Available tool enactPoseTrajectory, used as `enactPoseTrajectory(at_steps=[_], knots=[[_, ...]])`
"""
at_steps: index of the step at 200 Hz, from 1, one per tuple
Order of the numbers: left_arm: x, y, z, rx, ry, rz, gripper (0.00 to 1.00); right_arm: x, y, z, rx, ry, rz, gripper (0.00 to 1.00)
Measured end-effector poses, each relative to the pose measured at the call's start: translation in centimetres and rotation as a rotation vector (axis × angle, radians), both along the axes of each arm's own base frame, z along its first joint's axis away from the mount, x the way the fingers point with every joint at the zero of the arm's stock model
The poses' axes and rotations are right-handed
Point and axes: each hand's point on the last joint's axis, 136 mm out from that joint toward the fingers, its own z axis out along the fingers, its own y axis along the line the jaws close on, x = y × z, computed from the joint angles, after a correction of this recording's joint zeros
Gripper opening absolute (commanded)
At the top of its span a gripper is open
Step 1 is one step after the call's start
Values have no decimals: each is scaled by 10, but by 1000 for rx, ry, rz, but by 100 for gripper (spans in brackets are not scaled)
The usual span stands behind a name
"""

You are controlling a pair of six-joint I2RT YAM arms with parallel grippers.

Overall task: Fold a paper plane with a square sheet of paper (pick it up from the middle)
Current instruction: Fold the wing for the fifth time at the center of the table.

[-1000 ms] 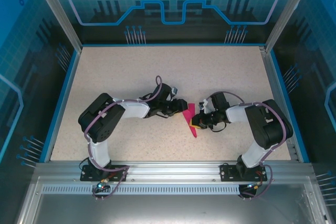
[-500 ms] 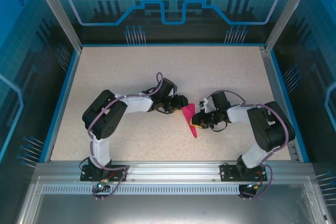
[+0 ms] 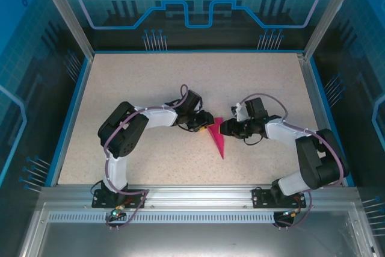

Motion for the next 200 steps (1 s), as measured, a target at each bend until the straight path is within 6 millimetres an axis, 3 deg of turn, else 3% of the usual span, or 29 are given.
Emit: enactPoseTrajectory(at_steps=[40, 78, 127, 158, 177, 200], knots=[[-1, 0, 0, 1, 9, -3, 37, -12, 30, -1, -60, -34, 121, 58], [1, -2, 3, -3, 5, -3, 35, -21, 29, -18, -243, -95, 157, 59], [-1, -2, 3, -3, 14, -7, 34, -21, 22, -23, -460, -216, 185, 49], [1, -5, 8, -13, 12, -11, 34, -18, 35, -13, -564, -325, 229, 49], [0, -5, 8, -15, 14, -13, 34, -14, 38, -12, -607, -362, 236, 40], [-1, -4, 5, -9, 25, -11, 34, -9, 38, -14, -661, -386, 232, 38]])
